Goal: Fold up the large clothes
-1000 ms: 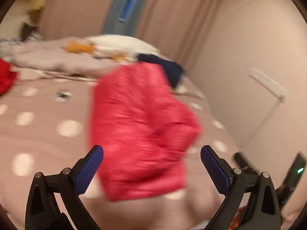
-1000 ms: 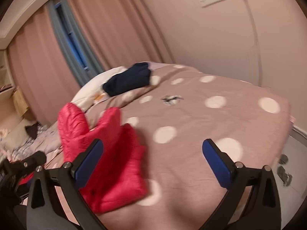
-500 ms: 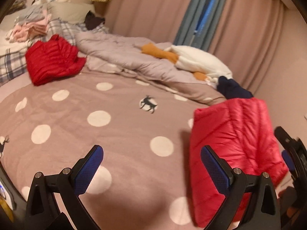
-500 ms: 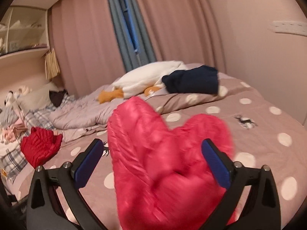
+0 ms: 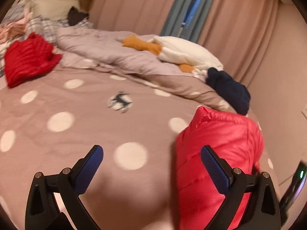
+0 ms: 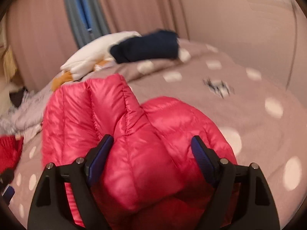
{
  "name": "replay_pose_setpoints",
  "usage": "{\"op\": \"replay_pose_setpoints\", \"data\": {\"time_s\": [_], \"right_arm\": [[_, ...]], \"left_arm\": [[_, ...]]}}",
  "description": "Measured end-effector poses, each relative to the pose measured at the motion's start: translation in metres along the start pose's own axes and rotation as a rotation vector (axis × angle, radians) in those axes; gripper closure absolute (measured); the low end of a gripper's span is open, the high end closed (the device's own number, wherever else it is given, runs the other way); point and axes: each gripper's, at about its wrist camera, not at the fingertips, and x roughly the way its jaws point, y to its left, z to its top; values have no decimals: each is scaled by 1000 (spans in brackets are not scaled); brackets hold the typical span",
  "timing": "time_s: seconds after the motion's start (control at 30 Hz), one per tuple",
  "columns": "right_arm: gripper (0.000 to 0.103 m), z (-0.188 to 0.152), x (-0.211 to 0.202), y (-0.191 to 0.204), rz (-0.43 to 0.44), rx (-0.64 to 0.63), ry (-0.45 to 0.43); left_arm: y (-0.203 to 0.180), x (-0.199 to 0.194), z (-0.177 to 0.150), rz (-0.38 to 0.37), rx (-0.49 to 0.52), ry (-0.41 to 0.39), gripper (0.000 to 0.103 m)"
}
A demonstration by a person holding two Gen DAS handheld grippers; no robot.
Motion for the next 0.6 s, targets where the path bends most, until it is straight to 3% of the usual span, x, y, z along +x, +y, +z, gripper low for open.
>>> {"op": "replay_pose_setpoints", "data": {"time_s": [0.03, 0.13, 0.17, 0.23, 0.3, 0.43, 0.6], "right_arm": [[20, -3, 4, -13, 14, 37, -2], [19, -12, 15, -33, 8, 68, -27], [19, -14, 21, -37, -14, 72, -25], [19, -20, 33, -50, -43, 122, -22], [19, -26, 47, -67, 36, 197, 6], [19, -31, 55, -68, 33, 205, -17], [19, -34, 60, -69, 46, 225, -18]], "left_arm": [[-18, 13, -4, -12, 22, -8, 3], [-69, 68, -31, -25, 126, 79, 3], [-75, 78, -42, 4, 116, 43, 1], [-76, 85, -53, 2, 77, 6, 0], [-69, 88, -59, -44, 5, 2, 0], [-77, 90, -72, 5, 45, -70, 0], [-69, 100, -72, -29, 3, -48, 0]]}}
